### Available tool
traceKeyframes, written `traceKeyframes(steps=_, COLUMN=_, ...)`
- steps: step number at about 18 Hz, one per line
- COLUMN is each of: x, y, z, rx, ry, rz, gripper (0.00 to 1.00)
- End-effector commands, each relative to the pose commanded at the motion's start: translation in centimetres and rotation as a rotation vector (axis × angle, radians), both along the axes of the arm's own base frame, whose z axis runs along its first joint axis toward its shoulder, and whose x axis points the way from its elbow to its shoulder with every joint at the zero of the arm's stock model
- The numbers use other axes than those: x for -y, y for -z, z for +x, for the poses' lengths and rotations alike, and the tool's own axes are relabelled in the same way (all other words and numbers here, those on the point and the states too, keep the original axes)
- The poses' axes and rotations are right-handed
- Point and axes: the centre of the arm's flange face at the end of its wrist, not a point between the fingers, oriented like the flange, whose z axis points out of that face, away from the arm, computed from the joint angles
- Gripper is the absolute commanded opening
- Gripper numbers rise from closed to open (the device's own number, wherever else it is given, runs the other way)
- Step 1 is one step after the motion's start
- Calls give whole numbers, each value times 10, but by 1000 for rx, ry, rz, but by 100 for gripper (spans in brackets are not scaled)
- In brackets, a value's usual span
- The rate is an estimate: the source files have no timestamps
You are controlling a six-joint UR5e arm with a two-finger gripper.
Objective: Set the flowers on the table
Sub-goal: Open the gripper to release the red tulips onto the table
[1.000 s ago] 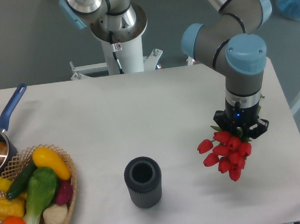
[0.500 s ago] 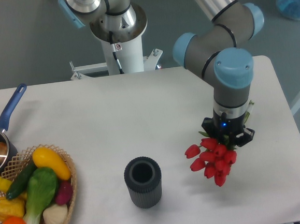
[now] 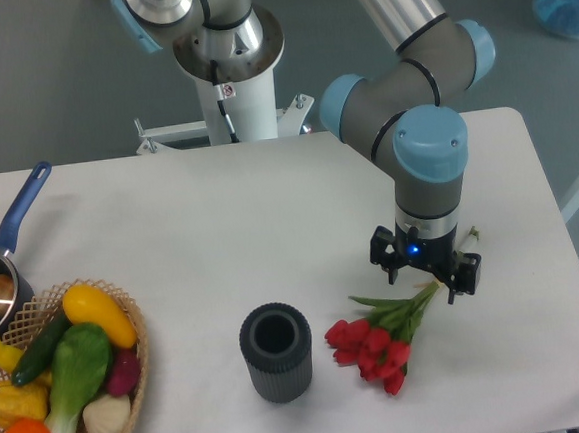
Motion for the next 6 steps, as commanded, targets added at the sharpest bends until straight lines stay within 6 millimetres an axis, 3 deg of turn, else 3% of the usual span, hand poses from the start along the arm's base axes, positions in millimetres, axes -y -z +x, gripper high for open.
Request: traceKeyframes(steps=6, x=16, y=-3, z=-13, rx=-15, ry=-29, rz=10, gripper=100)
